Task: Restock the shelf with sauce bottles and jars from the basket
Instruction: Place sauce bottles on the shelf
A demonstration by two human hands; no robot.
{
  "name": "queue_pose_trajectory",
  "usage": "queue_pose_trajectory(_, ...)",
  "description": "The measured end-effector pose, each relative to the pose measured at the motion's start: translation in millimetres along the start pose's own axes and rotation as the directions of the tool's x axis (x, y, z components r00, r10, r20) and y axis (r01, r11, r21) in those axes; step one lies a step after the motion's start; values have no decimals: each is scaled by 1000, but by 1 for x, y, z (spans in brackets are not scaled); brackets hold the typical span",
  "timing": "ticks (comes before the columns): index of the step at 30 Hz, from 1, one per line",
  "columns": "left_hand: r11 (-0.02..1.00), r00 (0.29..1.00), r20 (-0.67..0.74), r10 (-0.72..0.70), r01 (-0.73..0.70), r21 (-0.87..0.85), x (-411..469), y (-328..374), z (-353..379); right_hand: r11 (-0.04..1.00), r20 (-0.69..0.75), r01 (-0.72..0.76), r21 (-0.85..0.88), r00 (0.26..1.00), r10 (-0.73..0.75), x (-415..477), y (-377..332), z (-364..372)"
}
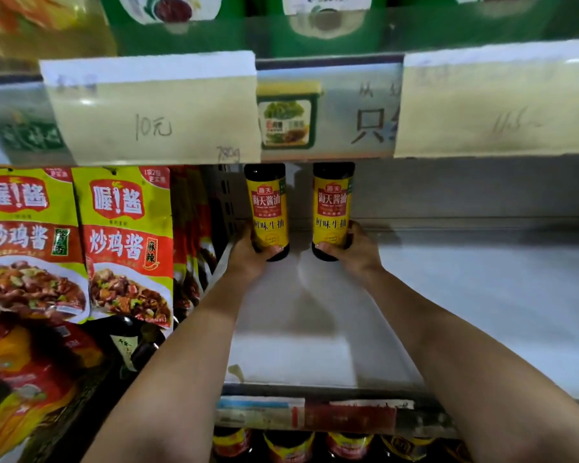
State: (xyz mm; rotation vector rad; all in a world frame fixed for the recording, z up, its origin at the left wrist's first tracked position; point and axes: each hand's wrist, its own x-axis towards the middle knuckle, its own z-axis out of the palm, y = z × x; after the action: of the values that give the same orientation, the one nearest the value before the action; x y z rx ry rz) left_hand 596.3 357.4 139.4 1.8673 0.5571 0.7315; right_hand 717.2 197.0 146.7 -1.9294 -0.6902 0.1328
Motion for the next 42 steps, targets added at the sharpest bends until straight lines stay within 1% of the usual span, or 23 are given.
queue_pose_trajectory(4,996,996,-86,-22,29,81,6,-5,3,1000,-12,-13,-6,1000,13,1,1,3)
queue_pose_trajectory(7,996,995,-96,3,6,94,6,-8,3,1000,-23,-20,-2,1000,20,3,2,5)
queue_pose_trajectory(10,983,993,-117,15,6,181,4,-6,4,999,-18,-34,1,999,34,4,1,7)
queue_pose_trajectory(12,979,991,-130,6,20,204,5,-6,5,999,-22,-40,2,999,40,5,1,8)
queue_pose_trajectory(18,973,991,-128,-31,59,223,6,-6,5,998,-35,-45,-33,998,43,4,2,8)
queue_pose_trajectory(23,976,991,-130,-38,65,207,3,-3,6,998,17,-34,-60,999,35,-2,0,0)
queue_pose_trajectory(26,971,996,-79,-46,63,230,-3,2,3,998,24,-18,-61,1000,19,-12,0,-5)
queue_pose_trajectory(29,991,998,-10,-54,55,121,-16,10,-6,997,-5,13,-71,1000,-13,-25,-3,-8)
queue_pose_trajectory(31,997,998,-25,-54,56,59,-31,14,-10,999,-32,41,-23,999,-42,-37,-6,-11)
queue_pose_trajectory(34,991,992,-83,-95,86,-103,-59,26,-11,996,-25,86,10,996,-86,-58,-12,-16)
queue_pose_trajectory(36,954,975,-135,-179,138,-265,-79,41,-13,995,25,83,51,996,-85,-70,-15,-20)
queue_pose_trajectory(38,894,947,-144,-288,213,-393,-97,52,-19,993,96,50,106,993,-61,-83,-19,-24)
queue_pose_trajectory(39,884,936,-155,-317,232,-406,-111,56,-24,988,136,38,148,989,-59,-94,-21,-26)
queue_pose_trajectory(40,894,939,-156,-305,226,-387,-124,62,-28,977,159,35,211,985,-70,-102,-23,-28)
queue_pose_trajectory(41,915,940,-183,-289,215,-341,-139,65,-30,962,177,48,268,979,-98,-112,-25,-29)
queue_pose_trajectory(42,943,950,-210,-231,166,-287,-156,73,-32,950,189,77,302,972,-139,-122,-27,-31)
